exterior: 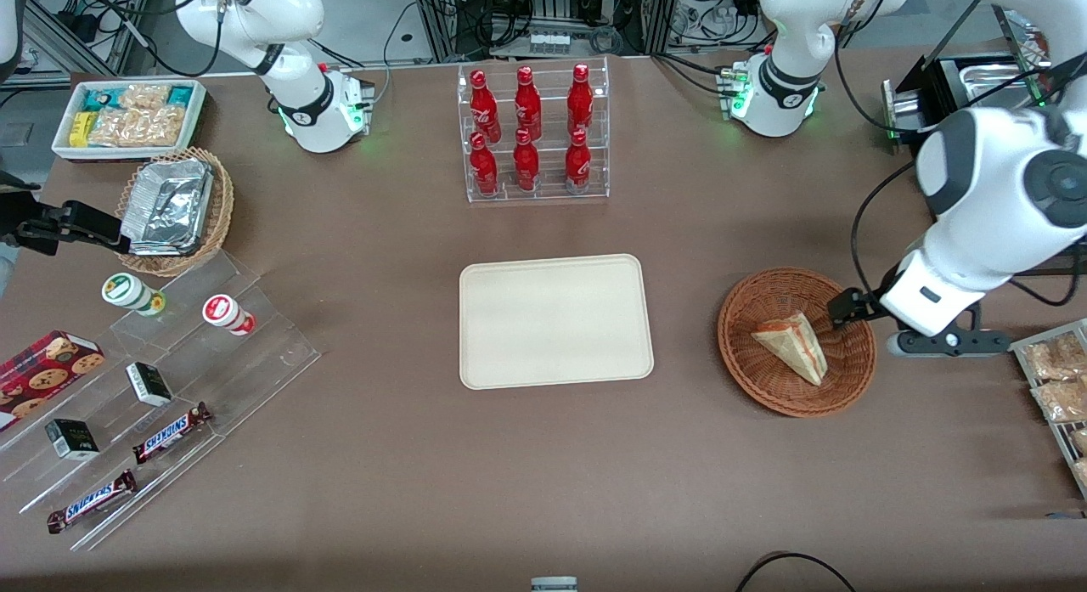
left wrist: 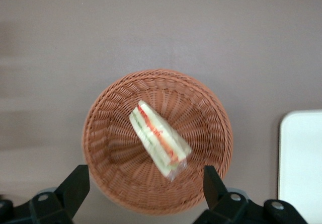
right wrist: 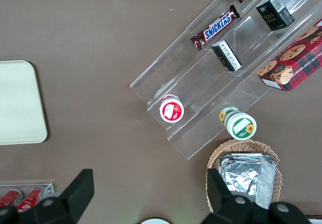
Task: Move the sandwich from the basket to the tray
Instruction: 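Close the left gripper on the wrapped sandwich wedge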
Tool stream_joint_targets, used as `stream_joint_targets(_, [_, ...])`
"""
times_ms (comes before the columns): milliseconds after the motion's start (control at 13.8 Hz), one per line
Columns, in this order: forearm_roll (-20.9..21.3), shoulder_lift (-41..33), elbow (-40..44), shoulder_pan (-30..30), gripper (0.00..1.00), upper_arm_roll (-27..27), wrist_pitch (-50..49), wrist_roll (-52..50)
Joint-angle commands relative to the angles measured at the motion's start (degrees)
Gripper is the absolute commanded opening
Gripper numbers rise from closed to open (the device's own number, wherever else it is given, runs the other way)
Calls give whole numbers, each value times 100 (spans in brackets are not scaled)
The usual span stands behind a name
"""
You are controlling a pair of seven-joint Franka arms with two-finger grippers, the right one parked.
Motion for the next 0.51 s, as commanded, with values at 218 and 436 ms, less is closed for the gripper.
stream_joint_targets(218, [94, -261, -1859, -63, 100, 15, 2336, -1978])
stream_joint_targets(436, [94, -103, -2089, -89, 100, 15, 2697, -2698])
